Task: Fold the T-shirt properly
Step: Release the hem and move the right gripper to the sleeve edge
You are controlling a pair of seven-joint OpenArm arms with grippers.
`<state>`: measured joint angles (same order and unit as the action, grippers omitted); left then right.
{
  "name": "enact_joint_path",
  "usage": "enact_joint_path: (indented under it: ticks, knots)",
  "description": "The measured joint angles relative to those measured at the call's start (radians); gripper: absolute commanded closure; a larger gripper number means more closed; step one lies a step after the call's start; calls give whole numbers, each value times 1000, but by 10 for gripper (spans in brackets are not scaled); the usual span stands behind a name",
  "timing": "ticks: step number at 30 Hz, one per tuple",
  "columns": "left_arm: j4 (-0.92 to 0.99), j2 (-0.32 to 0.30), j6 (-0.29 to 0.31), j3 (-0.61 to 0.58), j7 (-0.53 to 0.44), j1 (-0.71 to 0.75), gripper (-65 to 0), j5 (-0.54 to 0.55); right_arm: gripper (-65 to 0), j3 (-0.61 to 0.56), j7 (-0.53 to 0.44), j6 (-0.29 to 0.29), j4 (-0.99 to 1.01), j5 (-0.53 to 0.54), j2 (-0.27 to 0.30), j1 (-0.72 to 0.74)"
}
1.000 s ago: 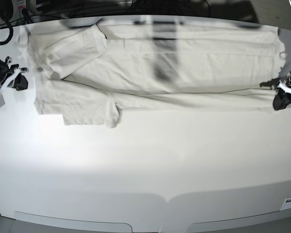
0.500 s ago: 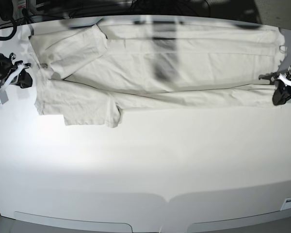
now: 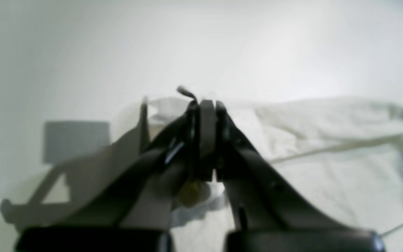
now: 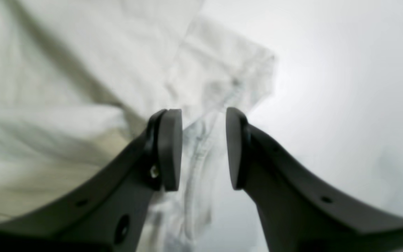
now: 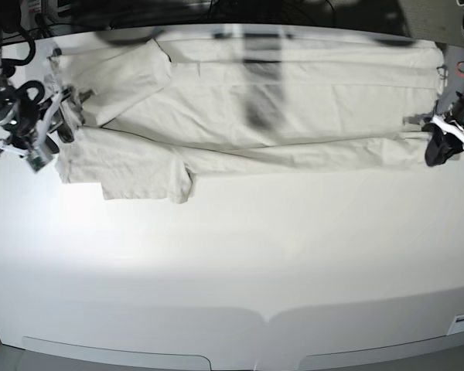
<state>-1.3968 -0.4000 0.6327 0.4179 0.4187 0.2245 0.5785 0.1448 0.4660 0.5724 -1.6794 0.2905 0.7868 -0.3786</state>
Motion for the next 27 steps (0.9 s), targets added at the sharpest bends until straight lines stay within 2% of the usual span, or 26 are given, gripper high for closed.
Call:
enact_joint_path:
  ticks: [2, 6, 9, 12, 16, 24, 27]
  knots:
    - [0, 13, 0, 0, -21, 0, 0, -22, -212, -47, 5, 1, -3, -75, 0, 42]
    - [0, 29, -1, 0, -24, -1, 0, -21, -212, -96, 10, -1, -3, -112, 3, 99]
    - [0, 31, 0, 0, -24, -4, 0, -21, -213, -154, 13, 0, -3, -206, 3, 128]
    - [0, 31, -1, 0, -25, -14, 0, -21, -212, -209, 9, 0, -3, -236, 3, 148]
    - [0, 31, -1, 0, -24, -21, 0, -22, -213, -258, 21, 4, -3, -240, 3, 145]
    - [0, 31, -1, 0, -23, -34, 0, -22, -212, -261, 56, 3, -17, -228, 3, 148]
    - [0, 31, -1, 0, -23, -34, 0, -22, -213, -261, 55, 2, -68, -155, 5, 148]
